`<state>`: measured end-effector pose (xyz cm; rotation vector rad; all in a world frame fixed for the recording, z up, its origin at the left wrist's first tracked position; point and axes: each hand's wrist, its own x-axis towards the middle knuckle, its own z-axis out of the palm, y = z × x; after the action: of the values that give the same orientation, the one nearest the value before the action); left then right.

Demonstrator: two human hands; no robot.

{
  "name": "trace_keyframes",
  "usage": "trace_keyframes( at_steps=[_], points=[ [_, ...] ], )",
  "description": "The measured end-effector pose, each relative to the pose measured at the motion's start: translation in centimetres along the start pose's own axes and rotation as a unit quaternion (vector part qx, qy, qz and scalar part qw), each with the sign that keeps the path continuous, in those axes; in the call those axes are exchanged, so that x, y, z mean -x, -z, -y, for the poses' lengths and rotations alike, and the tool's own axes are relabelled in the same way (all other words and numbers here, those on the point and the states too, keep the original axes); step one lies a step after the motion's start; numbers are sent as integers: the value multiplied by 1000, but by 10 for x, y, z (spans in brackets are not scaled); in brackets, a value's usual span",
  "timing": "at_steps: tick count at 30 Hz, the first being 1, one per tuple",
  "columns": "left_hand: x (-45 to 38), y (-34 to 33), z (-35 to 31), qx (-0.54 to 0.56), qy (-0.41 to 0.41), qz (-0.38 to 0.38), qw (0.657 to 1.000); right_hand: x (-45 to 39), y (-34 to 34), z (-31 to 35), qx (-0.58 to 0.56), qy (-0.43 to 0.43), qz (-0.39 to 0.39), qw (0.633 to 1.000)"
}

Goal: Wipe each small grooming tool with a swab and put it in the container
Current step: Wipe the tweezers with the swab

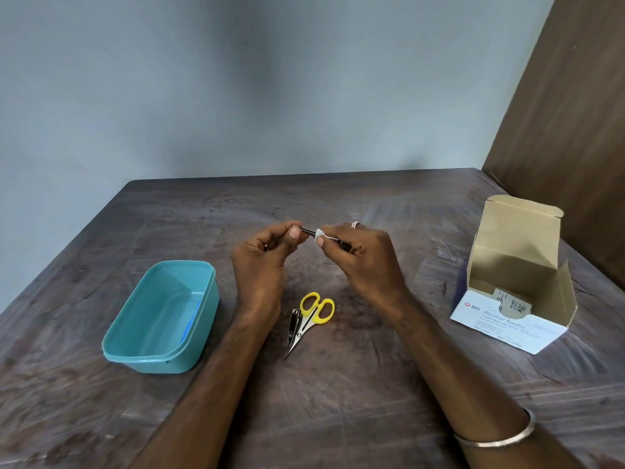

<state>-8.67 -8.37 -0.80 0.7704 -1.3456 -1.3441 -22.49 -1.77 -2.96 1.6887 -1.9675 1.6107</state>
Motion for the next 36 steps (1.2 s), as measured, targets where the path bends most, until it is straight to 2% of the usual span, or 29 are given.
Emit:
trace_keyframes(
  at_steps=[7, 13, 22, 30, 36],
  points=[
    [-6, 7, -1, -57, -6, 61, 996, -3, 7, -2, 36, 40, 11, 998],
    [-8, 11, -1, 2, 60, 112, 992, -4, 6, 0, -21, 23, 21, 999],
    [-3, 7, -4, 13, 75, 129, 989, -1, 1, 5, -68, 7, 21, 997],
    [0, 4, 0, 4, 58, 88, 994, 1, 1, 10, -110, -92, 48, 988],
    [-4, 4, 3, 78, 84, 72, 991, -6, 6, 8, -220, -213, -55, 950]
  ],
)
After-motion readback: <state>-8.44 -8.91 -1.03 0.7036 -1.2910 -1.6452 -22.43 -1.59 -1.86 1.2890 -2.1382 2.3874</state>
